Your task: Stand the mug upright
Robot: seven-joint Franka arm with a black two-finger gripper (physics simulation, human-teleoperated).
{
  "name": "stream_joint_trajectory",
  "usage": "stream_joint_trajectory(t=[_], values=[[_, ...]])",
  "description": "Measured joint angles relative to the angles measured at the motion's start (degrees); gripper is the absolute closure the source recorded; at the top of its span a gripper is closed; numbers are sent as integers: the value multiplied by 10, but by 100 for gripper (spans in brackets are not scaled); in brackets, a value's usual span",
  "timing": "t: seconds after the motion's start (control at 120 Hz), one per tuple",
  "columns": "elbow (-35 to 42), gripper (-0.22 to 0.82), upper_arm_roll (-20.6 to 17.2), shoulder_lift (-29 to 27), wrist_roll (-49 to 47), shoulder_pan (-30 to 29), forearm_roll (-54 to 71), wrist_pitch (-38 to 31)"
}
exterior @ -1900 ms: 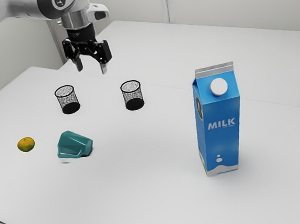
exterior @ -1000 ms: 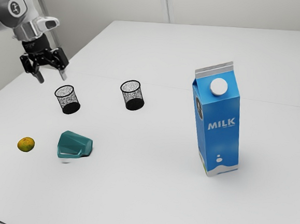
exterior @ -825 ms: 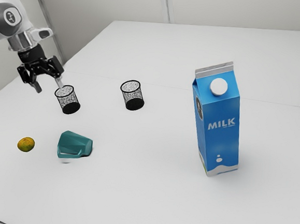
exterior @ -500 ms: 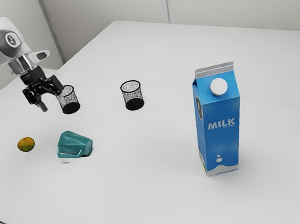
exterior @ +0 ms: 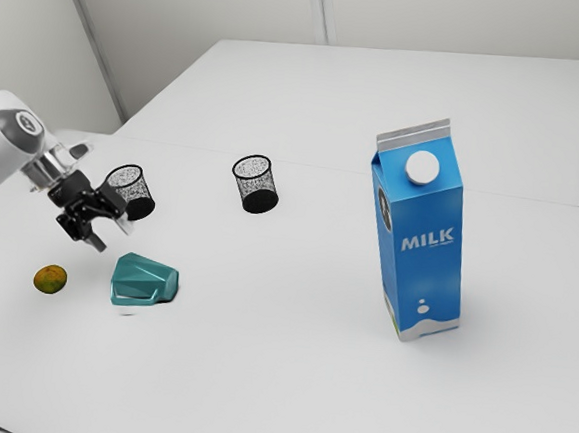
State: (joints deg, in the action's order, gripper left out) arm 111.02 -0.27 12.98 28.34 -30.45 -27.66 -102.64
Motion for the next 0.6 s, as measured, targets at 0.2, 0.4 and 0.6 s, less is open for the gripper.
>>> stream_joint_trajectory(t=[0.2, 0.4, 0.6], values=[[10, 3, -1, 18, 35, -2, -31, -27], [25, 3, -1, 32, 65, -2, -59, -44], [51, 3, -1, 29, 87, -2, -68, -51]])
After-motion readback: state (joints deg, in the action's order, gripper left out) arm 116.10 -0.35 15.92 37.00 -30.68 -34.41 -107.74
